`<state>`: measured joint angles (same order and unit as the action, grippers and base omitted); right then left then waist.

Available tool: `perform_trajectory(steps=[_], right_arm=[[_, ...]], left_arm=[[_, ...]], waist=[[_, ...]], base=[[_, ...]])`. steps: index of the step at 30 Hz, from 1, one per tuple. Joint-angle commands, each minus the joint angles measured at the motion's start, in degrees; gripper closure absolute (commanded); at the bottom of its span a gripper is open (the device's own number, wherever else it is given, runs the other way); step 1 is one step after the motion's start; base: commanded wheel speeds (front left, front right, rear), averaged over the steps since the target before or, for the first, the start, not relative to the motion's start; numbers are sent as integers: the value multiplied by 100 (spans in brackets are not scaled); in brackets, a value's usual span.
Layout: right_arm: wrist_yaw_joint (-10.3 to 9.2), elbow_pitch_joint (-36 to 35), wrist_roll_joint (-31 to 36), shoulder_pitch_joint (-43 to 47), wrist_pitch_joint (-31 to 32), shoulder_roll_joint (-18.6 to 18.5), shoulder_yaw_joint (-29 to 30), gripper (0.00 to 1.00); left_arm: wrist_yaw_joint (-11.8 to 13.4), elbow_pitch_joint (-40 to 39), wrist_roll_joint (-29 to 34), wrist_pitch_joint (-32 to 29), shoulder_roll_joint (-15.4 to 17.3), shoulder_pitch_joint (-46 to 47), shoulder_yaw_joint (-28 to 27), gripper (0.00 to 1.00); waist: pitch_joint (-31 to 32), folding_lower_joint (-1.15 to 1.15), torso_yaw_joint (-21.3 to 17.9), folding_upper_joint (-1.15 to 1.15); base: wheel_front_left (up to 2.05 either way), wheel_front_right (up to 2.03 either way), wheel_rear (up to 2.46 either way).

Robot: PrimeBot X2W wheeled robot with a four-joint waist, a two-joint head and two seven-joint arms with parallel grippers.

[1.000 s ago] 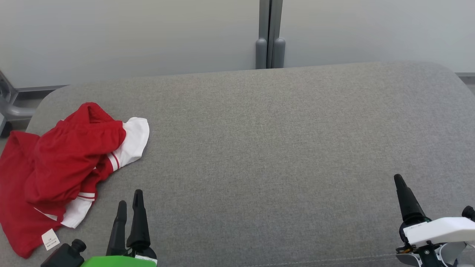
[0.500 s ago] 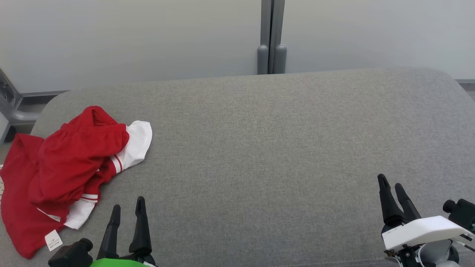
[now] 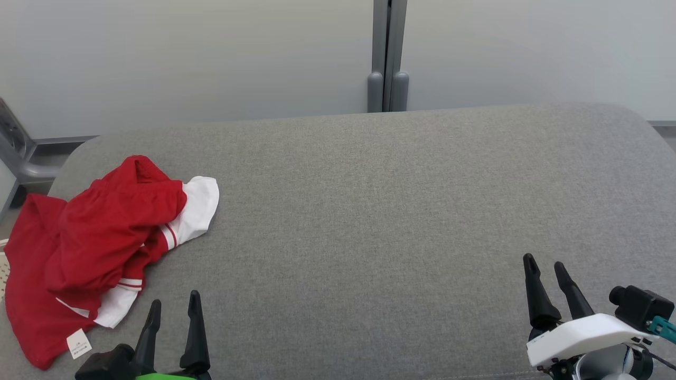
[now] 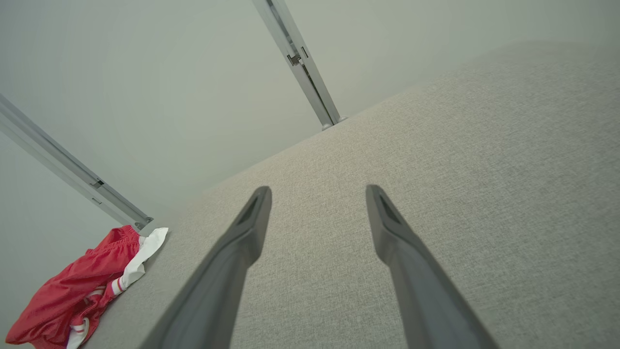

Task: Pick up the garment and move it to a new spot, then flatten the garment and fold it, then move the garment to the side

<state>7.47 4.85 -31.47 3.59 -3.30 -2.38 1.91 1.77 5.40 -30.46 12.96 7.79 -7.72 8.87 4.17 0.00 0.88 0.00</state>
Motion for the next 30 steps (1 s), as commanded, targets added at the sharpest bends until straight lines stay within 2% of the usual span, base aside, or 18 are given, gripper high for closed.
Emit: perform_trajectory(steps=[1, 30], right_arm=[[2, -36, 151, 15, -74, -38, -37, 0], [3, 85, 1670, 33, -740, -55, -275, 0]], left_arm=[[36, -23, 156, 43, 42, -31, -40, 0], [206, 301, 1207, 1, 100, -58, -99, 0]], waist=[[6, 0, -1, 0], [138, 0, 9, 0]], base=[[0, 0, 0], [0, 0, 0]])
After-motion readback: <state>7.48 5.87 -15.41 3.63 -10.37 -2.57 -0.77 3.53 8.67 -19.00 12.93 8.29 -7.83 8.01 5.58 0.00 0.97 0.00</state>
